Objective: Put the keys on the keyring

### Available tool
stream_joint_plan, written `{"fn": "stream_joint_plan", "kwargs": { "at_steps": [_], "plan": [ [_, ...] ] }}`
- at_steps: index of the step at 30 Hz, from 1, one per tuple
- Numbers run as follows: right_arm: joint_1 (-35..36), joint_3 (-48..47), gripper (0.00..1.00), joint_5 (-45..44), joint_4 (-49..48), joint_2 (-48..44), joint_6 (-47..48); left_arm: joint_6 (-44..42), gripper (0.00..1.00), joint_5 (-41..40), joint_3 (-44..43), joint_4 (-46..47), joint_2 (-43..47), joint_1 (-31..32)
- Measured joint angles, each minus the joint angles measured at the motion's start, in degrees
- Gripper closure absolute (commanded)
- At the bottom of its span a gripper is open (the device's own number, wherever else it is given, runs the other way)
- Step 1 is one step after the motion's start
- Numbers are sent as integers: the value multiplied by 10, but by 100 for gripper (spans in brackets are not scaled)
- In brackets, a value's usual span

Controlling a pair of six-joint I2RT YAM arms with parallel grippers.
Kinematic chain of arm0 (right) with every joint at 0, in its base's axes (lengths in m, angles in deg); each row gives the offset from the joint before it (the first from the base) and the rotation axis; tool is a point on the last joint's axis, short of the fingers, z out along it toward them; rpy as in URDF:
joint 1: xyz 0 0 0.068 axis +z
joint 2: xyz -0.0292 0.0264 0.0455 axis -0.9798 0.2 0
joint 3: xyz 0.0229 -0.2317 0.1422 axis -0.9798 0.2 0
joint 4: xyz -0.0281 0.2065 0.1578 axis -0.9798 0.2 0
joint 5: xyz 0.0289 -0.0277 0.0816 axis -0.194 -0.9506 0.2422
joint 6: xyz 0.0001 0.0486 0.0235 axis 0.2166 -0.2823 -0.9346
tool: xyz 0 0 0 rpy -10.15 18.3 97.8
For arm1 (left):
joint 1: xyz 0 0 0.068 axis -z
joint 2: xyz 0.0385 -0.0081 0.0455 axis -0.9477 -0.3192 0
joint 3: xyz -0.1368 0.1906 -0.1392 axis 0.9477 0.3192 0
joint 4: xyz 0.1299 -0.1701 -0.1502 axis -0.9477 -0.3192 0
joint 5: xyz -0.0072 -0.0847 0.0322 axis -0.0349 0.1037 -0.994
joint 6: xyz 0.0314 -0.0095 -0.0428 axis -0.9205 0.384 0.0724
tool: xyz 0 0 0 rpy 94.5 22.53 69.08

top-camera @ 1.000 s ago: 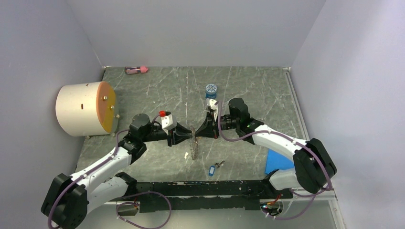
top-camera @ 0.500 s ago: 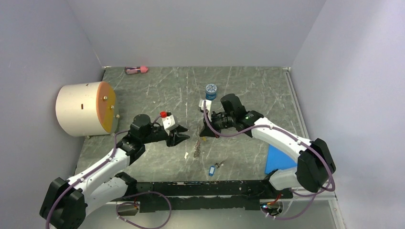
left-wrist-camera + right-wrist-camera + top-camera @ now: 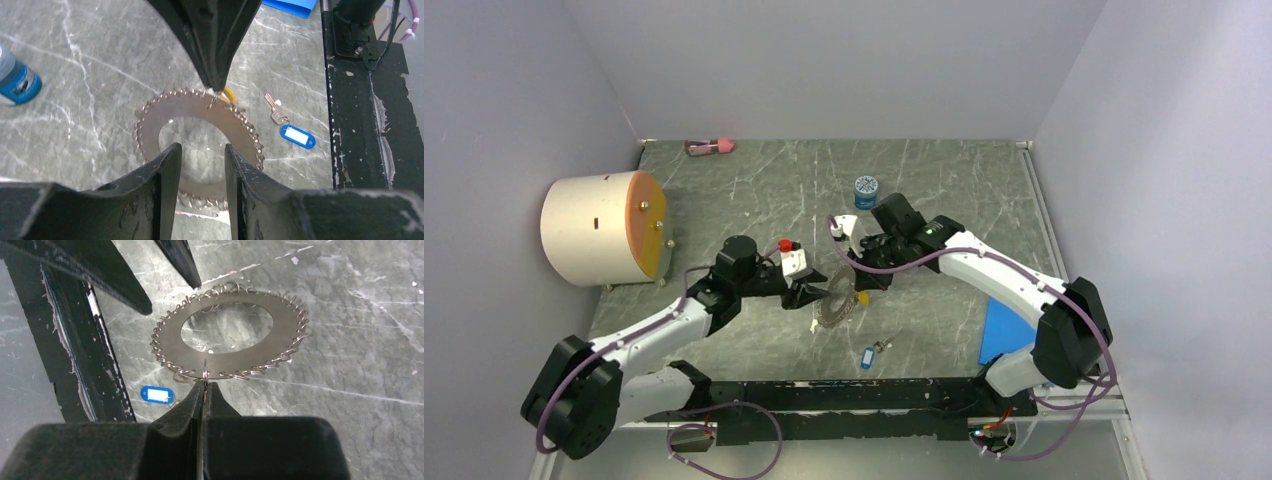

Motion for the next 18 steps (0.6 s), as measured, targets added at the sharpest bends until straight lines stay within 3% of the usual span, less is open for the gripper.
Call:
{"fn": "stream_joint_plan", "kwargs": {
  "at_steps": [14, 18],
  "plan": [
    [16, -37, 100, 12, 45, 25, 23, -55, 62, 84, -41, 89, -120, 17],
    [16, -37, 100, 20, 44, 24, 25, -67, 67, 102, -50, 88, -139, 23]
  ]
}}
